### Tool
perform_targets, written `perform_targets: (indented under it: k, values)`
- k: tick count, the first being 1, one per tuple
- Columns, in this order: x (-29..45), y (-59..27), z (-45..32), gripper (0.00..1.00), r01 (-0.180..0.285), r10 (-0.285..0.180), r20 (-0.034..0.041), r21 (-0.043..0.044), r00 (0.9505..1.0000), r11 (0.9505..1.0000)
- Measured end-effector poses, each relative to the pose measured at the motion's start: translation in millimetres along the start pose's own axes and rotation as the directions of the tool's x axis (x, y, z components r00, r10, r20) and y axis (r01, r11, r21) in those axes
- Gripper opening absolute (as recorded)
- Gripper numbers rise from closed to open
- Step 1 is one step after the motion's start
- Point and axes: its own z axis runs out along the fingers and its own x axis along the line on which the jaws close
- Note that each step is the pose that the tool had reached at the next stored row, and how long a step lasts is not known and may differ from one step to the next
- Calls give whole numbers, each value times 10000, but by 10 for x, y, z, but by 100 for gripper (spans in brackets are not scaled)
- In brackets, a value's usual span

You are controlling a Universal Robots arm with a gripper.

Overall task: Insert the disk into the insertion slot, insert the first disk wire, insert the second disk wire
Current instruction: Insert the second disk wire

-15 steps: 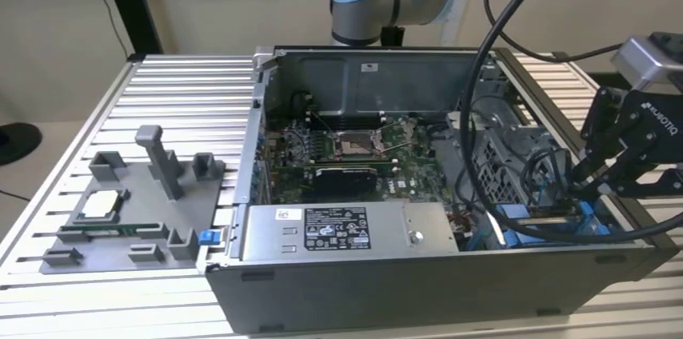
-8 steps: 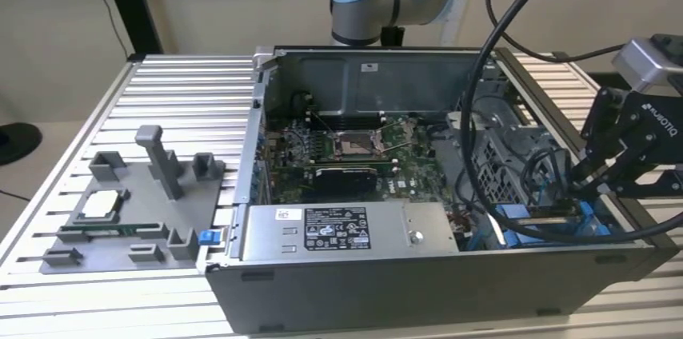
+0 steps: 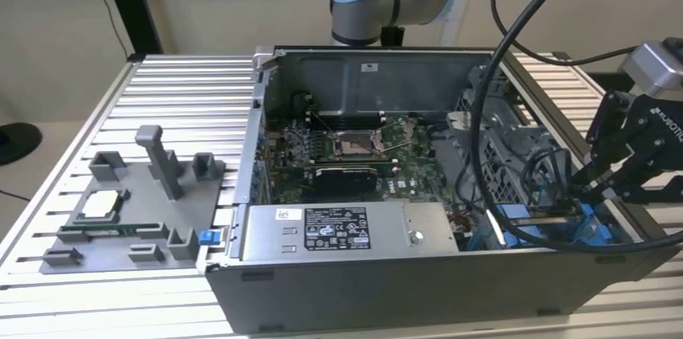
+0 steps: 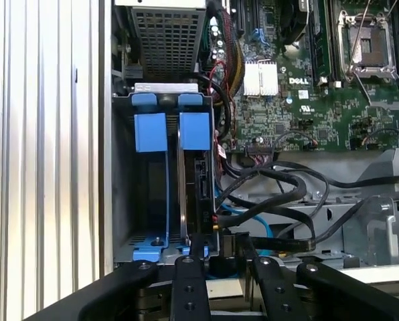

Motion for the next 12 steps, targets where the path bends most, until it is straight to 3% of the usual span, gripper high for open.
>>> perform_targets:
  k: [12]
  values:
    - [4,29,9,100,-38,38,32,2,10000,10000]
